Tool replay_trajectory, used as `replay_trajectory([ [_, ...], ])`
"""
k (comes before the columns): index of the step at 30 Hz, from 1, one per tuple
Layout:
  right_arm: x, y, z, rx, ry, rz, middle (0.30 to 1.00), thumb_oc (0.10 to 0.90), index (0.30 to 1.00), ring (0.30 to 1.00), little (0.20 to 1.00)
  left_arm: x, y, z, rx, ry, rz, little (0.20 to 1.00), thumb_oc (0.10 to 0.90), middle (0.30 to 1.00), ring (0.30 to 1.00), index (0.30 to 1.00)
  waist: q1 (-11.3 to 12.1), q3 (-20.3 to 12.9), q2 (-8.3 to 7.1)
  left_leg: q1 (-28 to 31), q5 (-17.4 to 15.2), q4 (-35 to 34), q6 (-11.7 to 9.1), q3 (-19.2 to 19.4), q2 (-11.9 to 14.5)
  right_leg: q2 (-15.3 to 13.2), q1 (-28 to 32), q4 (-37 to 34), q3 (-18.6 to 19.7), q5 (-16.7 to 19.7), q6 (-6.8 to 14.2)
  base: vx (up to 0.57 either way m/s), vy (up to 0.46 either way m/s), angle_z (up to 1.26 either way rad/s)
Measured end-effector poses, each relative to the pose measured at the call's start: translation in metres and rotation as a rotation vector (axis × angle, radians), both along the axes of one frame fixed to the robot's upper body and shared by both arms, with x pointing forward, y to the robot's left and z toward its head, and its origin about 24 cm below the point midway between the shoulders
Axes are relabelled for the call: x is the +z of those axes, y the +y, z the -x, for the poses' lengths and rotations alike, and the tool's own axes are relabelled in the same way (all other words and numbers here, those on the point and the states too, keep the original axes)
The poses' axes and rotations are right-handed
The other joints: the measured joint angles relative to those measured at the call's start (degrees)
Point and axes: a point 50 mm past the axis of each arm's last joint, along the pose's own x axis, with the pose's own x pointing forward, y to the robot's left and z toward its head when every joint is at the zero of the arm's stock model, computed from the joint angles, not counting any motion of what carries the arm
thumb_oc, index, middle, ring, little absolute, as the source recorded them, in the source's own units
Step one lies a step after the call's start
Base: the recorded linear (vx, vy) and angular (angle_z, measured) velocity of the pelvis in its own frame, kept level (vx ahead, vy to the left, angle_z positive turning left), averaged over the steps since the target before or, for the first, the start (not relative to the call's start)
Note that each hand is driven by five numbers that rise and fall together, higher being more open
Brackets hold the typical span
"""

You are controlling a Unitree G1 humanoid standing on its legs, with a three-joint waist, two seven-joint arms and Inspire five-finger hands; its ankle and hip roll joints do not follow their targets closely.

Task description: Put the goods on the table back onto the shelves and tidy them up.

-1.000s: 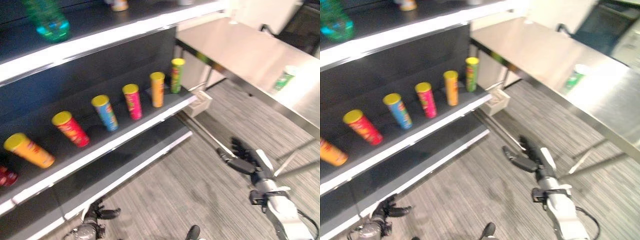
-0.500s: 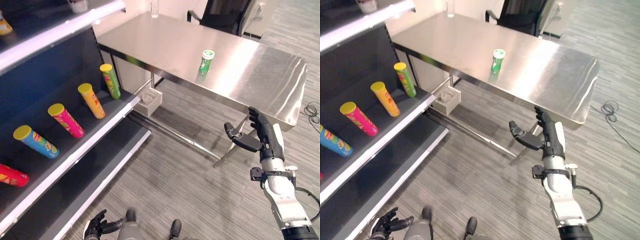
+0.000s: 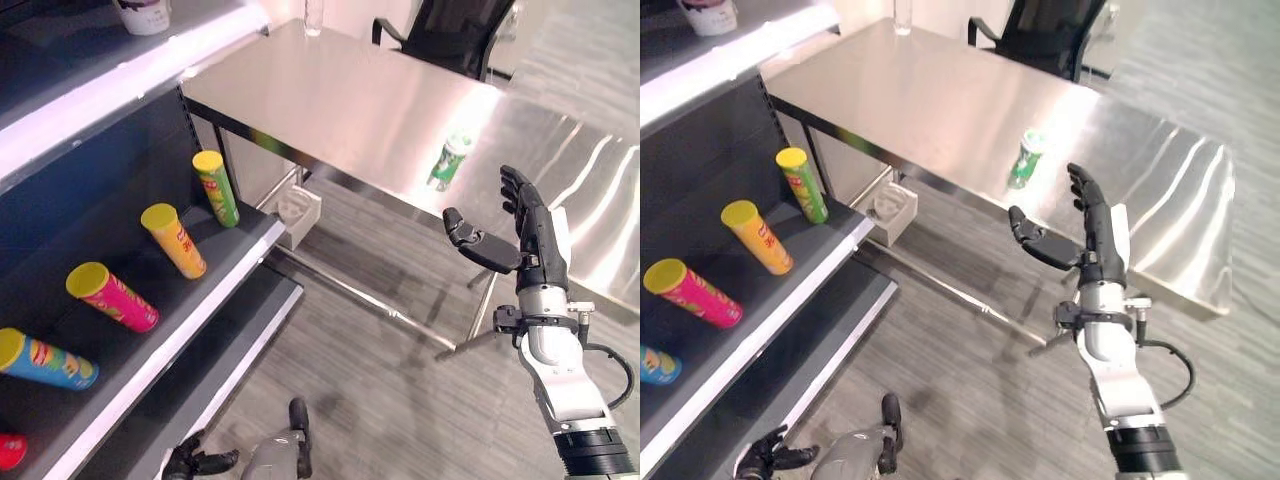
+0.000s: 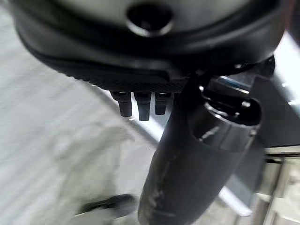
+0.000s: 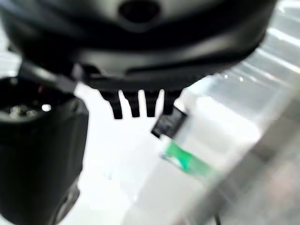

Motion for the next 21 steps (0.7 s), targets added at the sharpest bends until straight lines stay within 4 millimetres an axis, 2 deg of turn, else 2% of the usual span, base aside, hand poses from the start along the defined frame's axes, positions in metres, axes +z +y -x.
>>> replay_trajectory([
  [1, 0.011, -0.015, 0.005, -0.064, -0.055, -0.001, 0.9, 0.8, 0.9, 0.9, 0.9, 0.006, 0.005, -0.012, -0.039, -0.017, -0.028, 0.9, 0.8, 0.9, 0.9, 0.9, -1.4, -0.7, -1.6, 0.6, -0.8, -0.5, 1.2, -1.2, -1.6, -2.2, -6.4, 12.3, 1.4, 2.2, 3.4, 0.18, 0.122, 0.57],
  [2, 0.016, -0.023, 0.007, -0.104, -0.084, -0.006, 0.9, 0.8, 0.9, 0.9, 0.9, 0.006, 0.003, -0.015, -0.064, -0.018, -0.031, 0.9, 0.8, 0.9, 0.9, 0.9, -1.9, -0.6, -1.44, 1.4, -0.7, -0.8, 3.4, -1.9, -2.2, -3.3, -8.3, 17.1, 1.4, 3.0, 3.4, 0.18, 0.032, 0.43],
  [3, 0.018, -0.032, 0.009, -0.147, -0.102, -0.01, 0.9, 0.8, 0.9, 0.9, 0.9, 0.006, 0.001, -0.018, -0.087, -0.017, -0.033, 0.9, 0.8, 0.9, 0.9, 0.9, -2.3, -0.5, -1.33, 2.5, -0.8, -1.2, 4.3, -2.4, -2.6, -4.3, -9.6, 19.5, 1.2, 3.0, 3.2, 0.17, -0.092, 0.31],
  [4, 0.025, -0.049, 0.012, -0.203, -0.101, 0.032, 0.9, 0.8, 0.9, 0.9, 0.9, 0.005, -0.005, -0.019, -0.109, -0.017, -0.024, 0.9, 0.8, 0.9, 0.9, 0.9, -2.8, -0.5, -0.02, 4.5, -0.9, -2.7, 4.1, -3.4, -2.7, -7.4, -9.4, 13.2, -4.0, 1.9, 0.2, 0.16, -0.148, 0.21],
  [5, 0.032, -0.054, 0.014, -0.217, -0.113, 0.054, 0.9, 0.8, 0.9, 0.9, 0.9, 0.005, -0.007, -0.02, -0.123, -0.017, -0.023, 0.9, 0.8, 0.9, 0.9, 0.9, -3.2, -0.4, 0.67, 4.6, -0.7, -3.0, 4.2, -3.4, -2.8, -8.4, -9.0, 7.9, -6.1, 2.1, 0.0, 0.14, -0.162, 0.39],
  [7, 0.038, -0.068, 0.02, -0.254, -0.133, 0.04, 0.9, 0.8, 0.9, 0.9, 0.9, 0.006, -0.01, -0.024, -0.146, -0.025, -0.026, 0.9, 0.8, 0.9, 0.9, 0.9, -4.9, -0.2, 1.8, 4.6, -0.6, -3.3, 4.0, -6.7, -2.6, -10.1, -6.7, -7.5, -9.1, 4.5, -2.0, 0.16, -0.167, 0.6],
  [8, 0.038, -0.073, 0.02, -0.267, -0.128, 0.024, 0.9, 0.8, 0.9, 0.9, 0.9, 0.006, -0.011, -0.026, -0.148, -0.028, -0.024, 0.9, 0.8, 0.9, 0.9, 0.9, -5.1, -0.4, 1.9, 4.7, -0.7, -3.6, 3.8, -7.7, -2.5, -9.8, -6.6, -14.8, -8.4, 6.8, -1.4, 0.19, -0.182, 0.56],
  [10, 0.031, -0.08, 0.026, -0.28, -0.107, -0.017, 0.9, 0.8, 0.9, 0.9, 0.9, 0.006, -0.01, -0.028, -0.149, -0.029, -0.025, 0.9, 0.8, 0.9, 0.9, 0.9, -5.6, -0.5, 2.01, 5.1, 0.1, -5.5, 2.6, -10.0, -2.3, -7.7, -6.4, -26.2, -2.3, 11.7, -0.3, 0.17, -0.158, 0.59],
  [11, 0.025, -0.084, 0.027, -0.286, -0.086, -0.028, 0.9, 0.8, 0.9, 0.9, 0.9, 0.006, -0.01, -0.027, -0.15, -0.022, -0.027, 0.9, 0.8, 0.9, 0.9, 0.9, -6.0, -0.6, 1.84, 5.4, 0.7, -6.5, 1.9, -11.4, -2.3, -6.3, -5.9, -30.5, 0.8, 14.1, 0.1, 0.2, -0.169, 1.14],
  [12, 0.01, -0.093, 0.03, -0.309, -0.009, -0.048, 0.9, 0.8, 0.9, 0.9, 0.9, 0.005, -0.009, -0.026, -0.154, -0.015, -0.028, 0.9, 0.8, 0.9, 0.9, 0.9, -6.9, -0.6, 1.04, 6.2, 1.4, -7.0, 1.2, -14.2, -2.7, -4.8, -5.5, -30.4, 3.8, 17.6, 1.6, 0.17, -0.106, 1.1],
  [13, -0.002, -0.096, 0.034, -0.311, 0.046, -0.073, 0.9, 0.8, 0.9, 0.9, 0.9, 0.005, -0.007, -0.022, -0.154, -0.011, -0.031, 0.9, 0.8, 0.9, 0.9, 0.9, -6.5, -1.2, -0.35, 6.8, 1.0, -7.2, 0.7, -14.8, -3.3, -4.5, -5.1, -30.3, 4.0, 18.7, 0.9, 0.15, -0.141, 0.85],
  [14, -0.015, -0.096, 0.033, -0.29, 0.1, -0.103, 0.9, 0.8, 0.9, 0.9, 0.9, 0.004, -0.003, -0.013, -0.143, 0.004, -0.039, 0.9, 0.8, 0.9, 0.9, 0.9, -5.8, -2.3, -2.49, 7.7, 0.7, -7.7, -0.3, -14.7, -4.4, -4.1, -5.1, -30.4, 3.5, 19.7, 0.1, 0.09, -0.1, 0.26],
  [15, -0.023, -0.095, 0.032, -0.267, 0.147, -0.113, 0.9, 0.8, 0.9, 0.9, 0.9, 0.0, -0.001, -0.002, -0.124, 0.036, -0.035, 0.9, 0.8, 0.9, 0.9, 0.9, -5.4, -3.2, -3.61, 7.8, 0.0, -7.7, -1.4, -14.9, -4.9, -3.9, -5.1, -30.3, 3.7, 20.3, -3.9, 0.11, -0.144, 0.09],
  [16, -0.026, -0.094, 0.032, -0.251, 0.165, -0.122, 0.9, 0.8, 0.9, 0.9, 0.9, -0.004, -0.008, 0.003, -0.12, 0.058, -0.012, 0.9, 0.8, 0.9, 0.9, 0.9, -5.2, -3.4, -2.04, 7.7, 0.2, -7.7, -2.7, -14.7, -3.4, -2.7, -4.9, -30.3, 3.0, 21.1, -3.3, 0.08, -0.136, 0.1],
  [18, -0.028, -0.092, 0.028, -0.2, 0.186, -0.151, 0.9, 0.8, 0.9, 0.9, 0.9, -0.011, -0.016, 0.019, -0.129, 0.096, 0.027, 0.9, 0.8, 0.9, 0.9, 0.9, -5.0, -3.3, -0.42, 7.2, 0.3, -7.7, -3.3, -14.7, -1.4, -0.3, -5.5, -30.2, 3.1, 20.2, -4.2, 0.06, -0.108, -0.06],
  [19, -0.03, -0.089, 0.027, -0.17, 0.204, -0.168, 0.9, 0.8, 0.9, 0.9, 0.9, -0.015, -0.019, 0.029, -0.119, 0.118, 0.04, 0.9, 0.8, 0.9, 0.9, 0.9, -4.9, -3.2, 0.17, 7.1, 0.3, -7.7, -3.8, -14.8, -0.3, 0.7, -5.6, -30.0, 3.0, 20.0, -4.5, 0.07, -0.105, -0.14],
  [21, -0.035, -0.085, 0.026, -0.133, 0.23, -0.182, 0.9, 0.8, 0.9, 0.9, 0.9, -0.017, -0.022, 0.034, -0.117, 0.131, 0.053, 0.9, 0.8, 0.9, 0.9, 0.9, -5.0, -3.1, 0.7, 7.2, 0.3, -7.7, -4.5, -14.8, 1.0, 2.2, -5.6, -30.0, 3.0, 19.8, -4.7, 0.07, -0.094, -0.07],
])
